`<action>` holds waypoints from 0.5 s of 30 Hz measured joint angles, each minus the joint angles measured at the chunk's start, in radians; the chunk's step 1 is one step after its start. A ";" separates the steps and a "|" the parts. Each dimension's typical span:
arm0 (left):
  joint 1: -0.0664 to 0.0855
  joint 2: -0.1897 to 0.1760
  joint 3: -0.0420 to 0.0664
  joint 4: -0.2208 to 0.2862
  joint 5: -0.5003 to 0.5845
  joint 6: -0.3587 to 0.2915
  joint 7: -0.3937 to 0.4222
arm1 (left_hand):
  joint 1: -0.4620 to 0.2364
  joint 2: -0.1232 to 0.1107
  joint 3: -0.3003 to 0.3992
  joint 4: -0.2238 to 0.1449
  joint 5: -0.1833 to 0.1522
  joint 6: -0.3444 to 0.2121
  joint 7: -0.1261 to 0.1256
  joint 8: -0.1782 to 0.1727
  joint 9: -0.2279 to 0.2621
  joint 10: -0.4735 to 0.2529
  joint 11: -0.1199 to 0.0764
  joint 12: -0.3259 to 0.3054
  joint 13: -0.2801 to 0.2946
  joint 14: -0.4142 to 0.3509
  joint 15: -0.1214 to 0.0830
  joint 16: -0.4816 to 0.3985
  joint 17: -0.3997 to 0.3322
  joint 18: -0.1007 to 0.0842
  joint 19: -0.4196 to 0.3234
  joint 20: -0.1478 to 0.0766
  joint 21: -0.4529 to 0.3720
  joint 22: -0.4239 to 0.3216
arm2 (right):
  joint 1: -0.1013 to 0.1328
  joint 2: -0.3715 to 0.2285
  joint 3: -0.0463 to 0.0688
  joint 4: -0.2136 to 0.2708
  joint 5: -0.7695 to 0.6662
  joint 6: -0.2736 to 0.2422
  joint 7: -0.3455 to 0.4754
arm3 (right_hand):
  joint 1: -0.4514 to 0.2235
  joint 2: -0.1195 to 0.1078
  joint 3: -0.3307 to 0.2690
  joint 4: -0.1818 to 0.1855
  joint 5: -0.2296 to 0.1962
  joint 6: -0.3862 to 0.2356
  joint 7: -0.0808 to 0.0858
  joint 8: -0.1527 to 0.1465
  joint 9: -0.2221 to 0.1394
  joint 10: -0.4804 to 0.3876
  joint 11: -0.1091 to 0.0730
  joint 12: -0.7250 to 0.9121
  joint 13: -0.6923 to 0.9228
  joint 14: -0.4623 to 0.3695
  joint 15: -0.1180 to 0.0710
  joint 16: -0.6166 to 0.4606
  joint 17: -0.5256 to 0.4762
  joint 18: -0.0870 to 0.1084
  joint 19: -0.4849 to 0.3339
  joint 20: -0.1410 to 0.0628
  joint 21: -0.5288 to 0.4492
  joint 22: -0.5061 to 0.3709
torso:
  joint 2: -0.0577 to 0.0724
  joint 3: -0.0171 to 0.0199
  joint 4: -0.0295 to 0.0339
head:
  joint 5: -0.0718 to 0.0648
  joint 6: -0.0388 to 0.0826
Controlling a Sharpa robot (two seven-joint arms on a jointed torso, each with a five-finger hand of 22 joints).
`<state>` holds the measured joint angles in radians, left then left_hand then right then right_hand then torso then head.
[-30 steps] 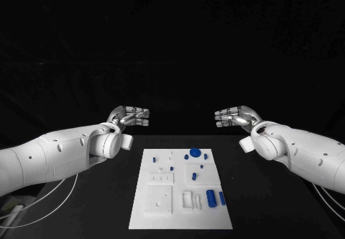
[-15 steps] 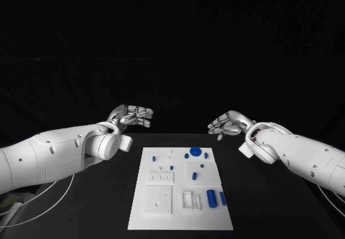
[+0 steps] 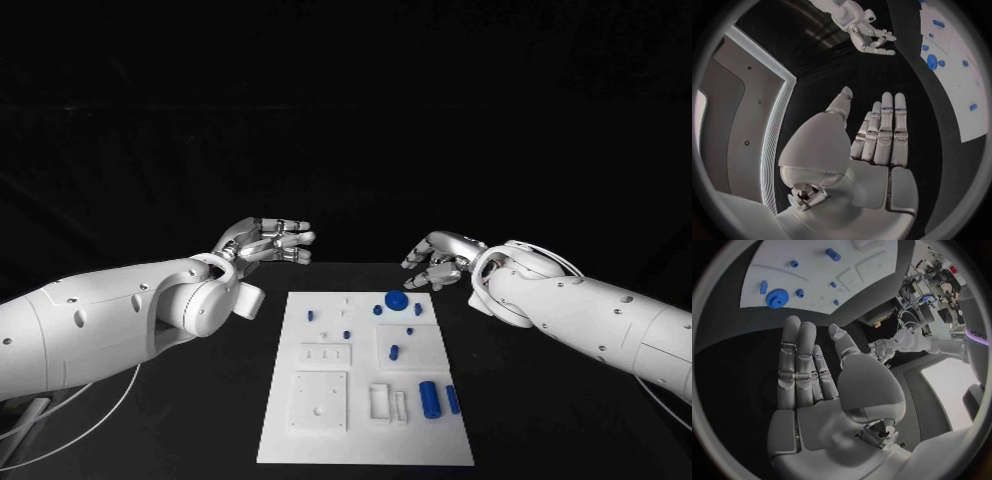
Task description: Assemble the parts on the task board
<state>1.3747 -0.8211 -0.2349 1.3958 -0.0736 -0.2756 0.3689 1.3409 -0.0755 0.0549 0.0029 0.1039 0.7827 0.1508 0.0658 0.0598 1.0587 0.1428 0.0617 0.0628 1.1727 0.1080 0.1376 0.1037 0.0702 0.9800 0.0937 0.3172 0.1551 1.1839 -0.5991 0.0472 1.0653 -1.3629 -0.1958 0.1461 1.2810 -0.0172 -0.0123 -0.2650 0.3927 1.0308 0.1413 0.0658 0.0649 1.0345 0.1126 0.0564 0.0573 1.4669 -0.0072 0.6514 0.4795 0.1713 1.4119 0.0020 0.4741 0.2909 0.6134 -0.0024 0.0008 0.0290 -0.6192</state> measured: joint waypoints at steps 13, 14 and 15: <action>0.016 -0.029 0.003 0.062 -0.019 0.010 -0.004 | 0.004 -0.004 0.004 0.011 0.000 0.000 0.008 0.001 0.000 -0.003 0.000 0.000 0.000 0.026 -0.003 -0.056 0.008 0.000 0.035 -0.004 -0.037 -0.050 | 0.000 0.047 0.000 -0.018 -0.193 -0.011 -0.073 | 0.001 -0.015 0.128 -0.017 -0.019 0.006 -0.013 0.000 -0.001 0.004 -0.004 0.000 0.000 -0.006 0.006 0.127 0.007 0.000 -0.004 -0.011 0.066 0.126 | 0.033 -0.0023 0.0270 | -0.008 0.004; 0.018 -0.031 0.003 0.068 -0.020 0.010 -0.004 | 0.004 -0.004 0.004 0.011 0.000 0.007 0.011 0.004 0.000 -0.003 0.000 0.000 0.000 0.029 0.000 -0.056 0.008 0.000 0.039 -0.001 -0.037 -0.051 | 0.000 0.053 0.000 -0.023 -0.207 -0.011 -0.080 | 0.001 -0.015 0.142 -0.018 -0.025 0.008 -0.014 0.000 -0.001 0.004 -0.004 0.000 0.000 -0.006 0.006 0.127 0.004 0.000 -0.004 -0.011 0.066 0.136 | 0.036 -0.0030 0.0288 | -0.009 0.005; 0.020 -0.032 0.003 0.071 -0.020 0.010 -0.005 | 0.004 -0.004 0.003 0.011 0.000 0.009 0.010 0.004 0.000 -0.003 0.000 0.000 0.000 0.030 0.001 -0.056 0.008 0.000 0.039 -0.001 -0.037 -0.051 | 0.000 0.057 0.000 -0.026 -0.218 -0.010 -0.085 | 0.000 -0.016 0.155 -0.018 -0.025 0.010 -0.012 0.000 -0.001 0.004 -0.004 0.000 0.000 -0.006 0.006 0.127 0.001 0.000 -0.006 -0.013 0.066 0.143 | 0.038 -0.0029 0.0300 | -0.009 0.006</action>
<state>1.3948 -0.8534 -0.2321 1.4671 -0.0941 -0.2660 0.3643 1.3446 -0.0790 0.0584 0.0139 0.1034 0.7913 0.1606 0.0696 0.0599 1.0557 0.1432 0.0618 0.0628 1.2024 0.1088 0.0812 0.1121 0.0700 1.0188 0.0929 0.2803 0.1037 1.1839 -0.5424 0.0469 1.0395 -1.5804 -0.2058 0.0610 1.2809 -0.0331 0.1426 -0.2833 0.3674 1.0410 0.1292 0.0658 0.0642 1.0385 0.1086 0.0564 0.0572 1.4606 -0.0014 0.7781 0.4808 0.1712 1.4057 -0.0107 0.5401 0.4340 0.6518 -0.0053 0.0308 0.0200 -0.6130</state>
